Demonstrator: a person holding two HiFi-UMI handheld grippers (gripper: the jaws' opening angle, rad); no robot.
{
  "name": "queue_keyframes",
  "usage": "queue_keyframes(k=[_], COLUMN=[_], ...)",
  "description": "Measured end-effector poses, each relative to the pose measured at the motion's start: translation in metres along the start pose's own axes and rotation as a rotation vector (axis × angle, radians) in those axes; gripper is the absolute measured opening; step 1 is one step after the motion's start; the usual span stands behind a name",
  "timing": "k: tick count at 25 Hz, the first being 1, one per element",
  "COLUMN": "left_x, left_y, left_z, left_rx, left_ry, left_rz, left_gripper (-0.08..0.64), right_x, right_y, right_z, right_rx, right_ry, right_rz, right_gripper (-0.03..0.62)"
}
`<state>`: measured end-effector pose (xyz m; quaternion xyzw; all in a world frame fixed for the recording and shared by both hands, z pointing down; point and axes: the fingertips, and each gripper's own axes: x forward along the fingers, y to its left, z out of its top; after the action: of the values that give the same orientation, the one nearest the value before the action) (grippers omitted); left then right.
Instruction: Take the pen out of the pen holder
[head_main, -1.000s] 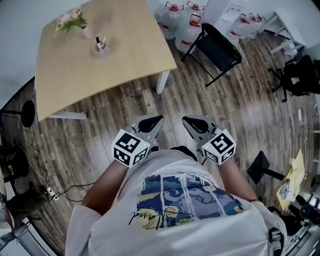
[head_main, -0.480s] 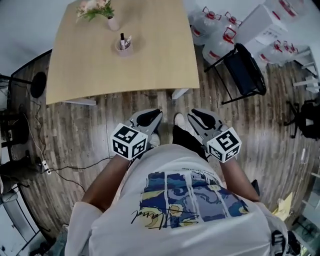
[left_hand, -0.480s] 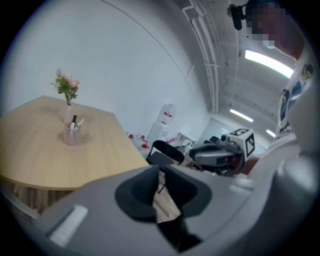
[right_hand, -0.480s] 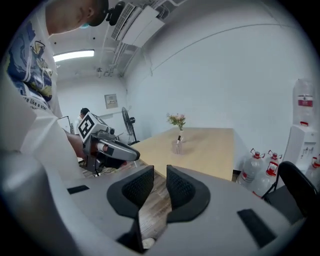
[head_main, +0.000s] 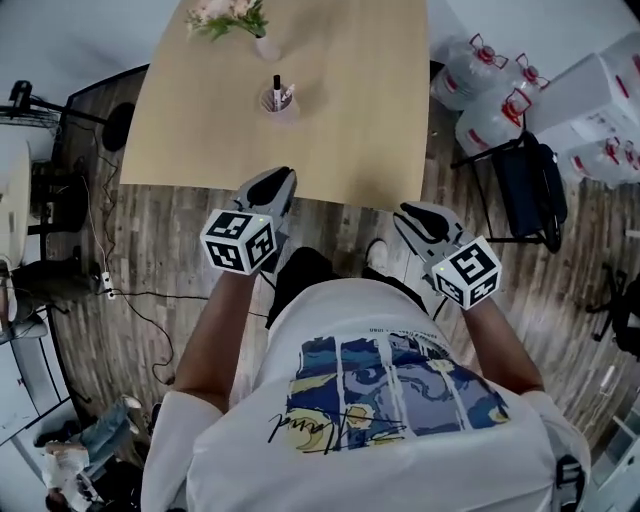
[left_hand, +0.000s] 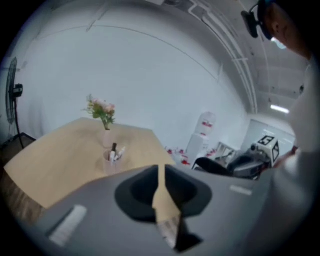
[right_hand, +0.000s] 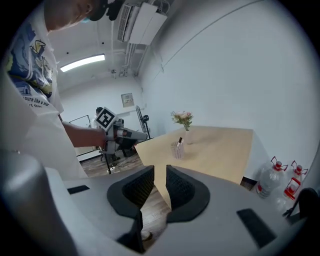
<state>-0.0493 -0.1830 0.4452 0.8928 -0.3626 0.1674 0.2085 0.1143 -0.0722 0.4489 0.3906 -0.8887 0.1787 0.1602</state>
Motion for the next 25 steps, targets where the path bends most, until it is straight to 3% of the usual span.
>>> queue_keyframes(k=[4, 9, 16, 25], left_x=[0.026, 0.066, 0.128, 0.185], left_y=[0.054, 0.113, 0.176, 0.205], left_z=[0.016, 0.039, 0.055, 0.043], left_rx=[0.025, 0.062, 0.105, 0.171], left_ry=[0.015, 0.025, 0.087, 0.187], left_rz=[0.074, 0.083, 0.015, -0.112], left_gripper=[0.058, 0.077, 0.097, 0.132], right_x=[0.015, 0.034, 0.052, 0.063], right_y=[-0.015, -0.03, -0.04, -0.026], right_z=[0.0, 0.017, 0.036, 0.034], right_rx=[0.024, 0.081, 0.134, 0.234], right_ry=[0.022, 0.002, -0.007, -0.015], right_rz=[0.0, -0.09, -0.239, -0.419], right_gripper=[0.067, 0.067, 0.074, 0.075])
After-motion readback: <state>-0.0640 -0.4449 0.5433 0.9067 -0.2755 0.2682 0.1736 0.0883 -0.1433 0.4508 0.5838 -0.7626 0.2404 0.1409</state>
